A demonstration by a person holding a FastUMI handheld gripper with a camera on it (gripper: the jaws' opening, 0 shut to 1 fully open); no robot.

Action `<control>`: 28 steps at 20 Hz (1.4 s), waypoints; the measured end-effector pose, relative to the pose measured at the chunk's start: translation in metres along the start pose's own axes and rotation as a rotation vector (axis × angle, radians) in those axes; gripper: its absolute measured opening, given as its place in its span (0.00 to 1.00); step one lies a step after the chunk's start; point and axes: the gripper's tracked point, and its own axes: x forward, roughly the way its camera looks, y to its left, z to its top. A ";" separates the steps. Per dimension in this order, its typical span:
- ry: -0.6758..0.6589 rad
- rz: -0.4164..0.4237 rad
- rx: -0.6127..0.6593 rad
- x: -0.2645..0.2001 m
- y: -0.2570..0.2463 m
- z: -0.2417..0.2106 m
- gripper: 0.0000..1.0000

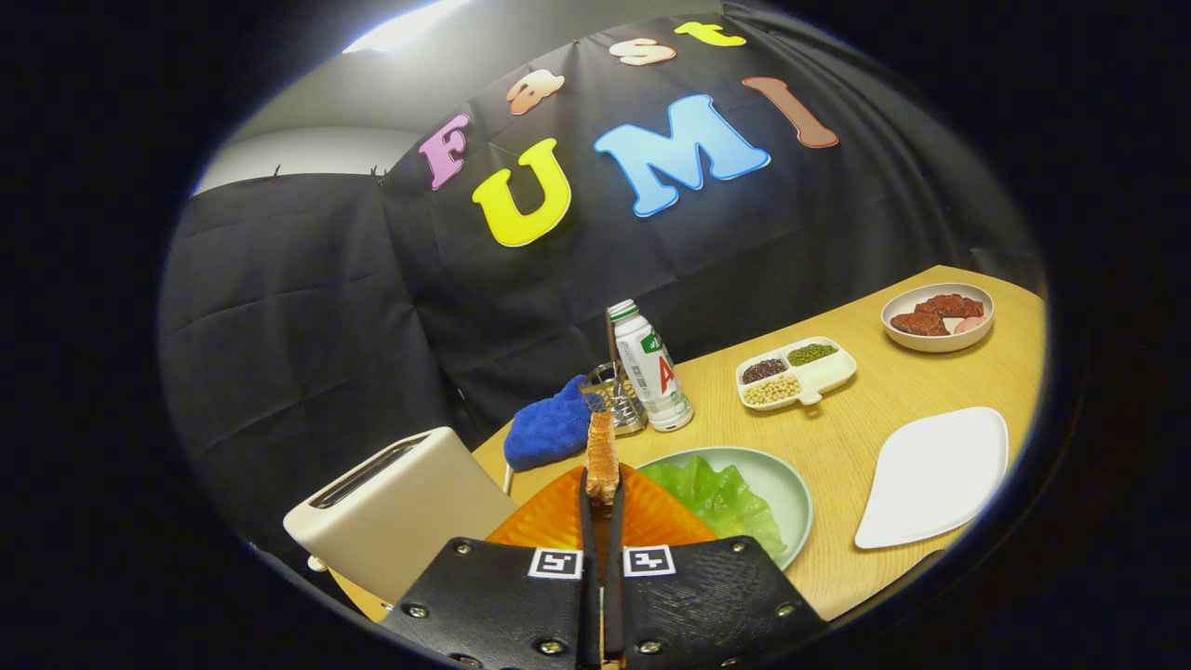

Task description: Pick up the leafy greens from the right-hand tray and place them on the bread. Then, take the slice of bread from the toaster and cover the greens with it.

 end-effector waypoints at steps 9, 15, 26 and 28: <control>0.050 -0.162 -0.141 0.003 -0.039 -0.014 0.19; 0.045 -0.254 -0.264 0.001 -0.054 -0.008 0.36; -0.121 -0.283 -0.378 -0.054 -0.076 0.063 0.56; -0.142 -0.293 -0.388 -0.069 -0.093 0.076 0.56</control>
